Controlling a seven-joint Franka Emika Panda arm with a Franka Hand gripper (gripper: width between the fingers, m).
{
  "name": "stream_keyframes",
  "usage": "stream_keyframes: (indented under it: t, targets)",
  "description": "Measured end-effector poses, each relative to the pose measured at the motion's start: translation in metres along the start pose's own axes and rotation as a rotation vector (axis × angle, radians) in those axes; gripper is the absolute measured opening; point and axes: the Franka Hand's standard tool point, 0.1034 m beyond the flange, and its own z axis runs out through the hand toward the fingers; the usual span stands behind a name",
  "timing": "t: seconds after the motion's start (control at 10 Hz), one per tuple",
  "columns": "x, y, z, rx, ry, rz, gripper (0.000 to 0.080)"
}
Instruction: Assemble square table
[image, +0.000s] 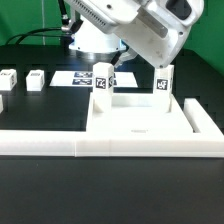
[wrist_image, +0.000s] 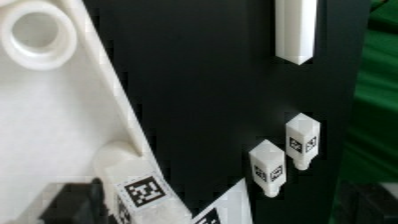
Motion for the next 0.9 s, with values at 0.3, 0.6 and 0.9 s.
stream_keyframes:
  t: [0.3,0.6,0.9]
  targets:
    - [0.019,-0.052,0.021,0.053,0.023,0.180,0.0649]
    - [0.037,-0.073,0.049,0.167,-0.012,0.492,0.0649]
    - [0.037,-0.068,0.050,0.164,-0.020,0.664,0.0649]
